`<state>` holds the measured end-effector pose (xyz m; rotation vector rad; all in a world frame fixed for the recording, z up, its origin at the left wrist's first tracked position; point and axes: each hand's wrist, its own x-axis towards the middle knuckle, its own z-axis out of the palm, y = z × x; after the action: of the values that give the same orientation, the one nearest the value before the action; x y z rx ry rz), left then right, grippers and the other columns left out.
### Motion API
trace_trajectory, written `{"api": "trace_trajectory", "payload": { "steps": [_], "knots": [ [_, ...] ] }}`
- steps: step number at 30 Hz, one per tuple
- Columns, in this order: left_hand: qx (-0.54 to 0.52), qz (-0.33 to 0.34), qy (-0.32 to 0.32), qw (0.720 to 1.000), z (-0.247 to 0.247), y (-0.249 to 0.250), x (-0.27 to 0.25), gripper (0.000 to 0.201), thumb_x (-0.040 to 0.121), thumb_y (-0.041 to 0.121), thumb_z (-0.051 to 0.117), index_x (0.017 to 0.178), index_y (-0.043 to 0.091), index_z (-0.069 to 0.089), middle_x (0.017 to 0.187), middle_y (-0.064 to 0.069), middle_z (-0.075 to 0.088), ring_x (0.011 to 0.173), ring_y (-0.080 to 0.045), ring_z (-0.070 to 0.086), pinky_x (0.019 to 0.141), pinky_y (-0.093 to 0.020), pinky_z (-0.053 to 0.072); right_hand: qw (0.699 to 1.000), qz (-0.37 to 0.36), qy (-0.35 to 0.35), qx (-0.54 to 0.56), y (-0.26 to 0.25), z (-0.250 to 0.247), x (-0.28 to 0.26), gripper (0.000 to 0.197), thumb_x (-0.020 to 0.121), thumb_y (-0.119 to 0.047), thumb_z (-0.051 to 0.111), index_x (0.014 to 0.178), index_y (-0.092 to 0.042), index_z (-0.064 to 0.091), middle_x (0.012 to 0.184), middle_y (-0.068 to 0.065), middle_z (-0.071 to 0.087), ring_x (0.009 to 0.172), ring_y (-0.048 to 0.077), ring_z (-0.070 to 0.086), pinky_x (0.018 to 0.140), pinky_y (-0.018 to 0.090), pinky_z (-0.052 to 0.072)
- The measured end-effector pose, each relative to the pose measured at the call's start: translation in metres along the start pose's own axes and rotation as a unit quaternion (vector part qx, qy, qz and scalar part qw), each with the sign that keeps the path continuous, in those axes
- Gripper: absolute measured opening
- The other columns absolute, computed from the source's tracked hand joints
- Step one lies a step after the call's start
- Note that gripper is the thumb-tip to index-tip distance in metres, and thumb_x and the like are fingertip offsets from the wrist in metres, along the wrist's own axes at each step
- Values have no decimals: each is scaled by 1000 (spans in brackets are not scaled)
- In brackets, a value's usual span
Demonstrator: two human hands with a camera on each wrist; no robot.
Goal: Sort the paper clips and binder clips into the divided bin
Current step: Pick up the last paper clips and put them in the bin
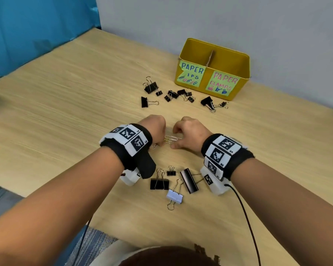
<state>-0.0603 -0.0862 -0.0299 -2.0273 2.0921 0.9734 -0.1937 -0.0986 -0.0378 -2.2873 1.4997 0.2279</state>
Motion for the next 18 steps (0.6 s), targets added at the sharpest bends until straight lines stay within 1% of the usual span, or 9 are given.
{"api": "trace_trajectory", "payload": {
  "steps": [2,4,6,9,11,13,15,16,18],
  "knots": [
    [11,-2,11,1000,3,-1,-2,27,83,8,67,108,0,64,111,-15,66,86,-30,63,69,-28,48,1000,-1,11,11,-2,3,-1,30,78,-25,71,103,-10,65,109,8,60,102,22,56,81,25,41],
    [29,2,23,999,7,-2,-3,24,85,7,63,109,2,63,112,-15,64,97,-29,63,79,-32,52,999,3,13,32,-3,6,-4,19,82,-16,67,99,-8,65,109,9,61,98,22,56,78,23,39],
    [44,10,25,999,10,-3,-4,22,86,6,58,107,3,62,111,-15,64,101,-28,62,87,-34,52,999,9,15,36,-5,10,-6,18,85,-14,63,102,-6,64,111,12,60,99,24,56,80,25,40],
    [53,23,35,998,10,-4,-6,20,86,4,55,104,3,62,110,-15,64,100,-29,62,89,-35,53,999,9,26,29,-6,15,-9,18,88,-13,58,104,-5,62,112,14,59,104,27,56,87,31,44],
    [49,30,44,997,8,-5,-8,19,85,5,56,102,3,63,109,-15,64,100,-30,61,90,-37,53,999,9,28,40,-6,16,-9,18,88,-11,58,104,-4,60,109,14,61,103,27,57,88,32,45],
    [35,33,46,998,4,-9,-9,15,83,5,58,96,5,64,107,-13,64,98,-27,61,85,-34,52,997,18,24,70,-5,15,-10,19,87,-11,60,105,-6,60,101,9,60,99,25,56,86,30,44],
    [19,29,43,998,-1,-13,-10,11,81,5,61,89,11,64,101,-8,64,89,-21,58,75,-28,47,995,24,22,92,-4,14,-10,20,86,-12,61,106,-7,60,94,3,54,91,20,52,83,27,42],
    [14,30,40,999,-3,-16,-11,13,80,4,63,89,12,65,96,-5,62,86,-18,55,72,-25,44,995,24,20,96,-3,14,-10,19,86,-13,62,105,-7,61,92,2,53,89,17,50,82,26,41],
    [11,30,25,999,-4,-19,-13,19,79,4,64,96,12,68,89,-1,56,83,-15,52,70,-23,41,995,22,14,93,-2,13,-10,18,87,-14,61,104,-7,62,92,2,52,87,16,48,80,25,40]
  ]
}}
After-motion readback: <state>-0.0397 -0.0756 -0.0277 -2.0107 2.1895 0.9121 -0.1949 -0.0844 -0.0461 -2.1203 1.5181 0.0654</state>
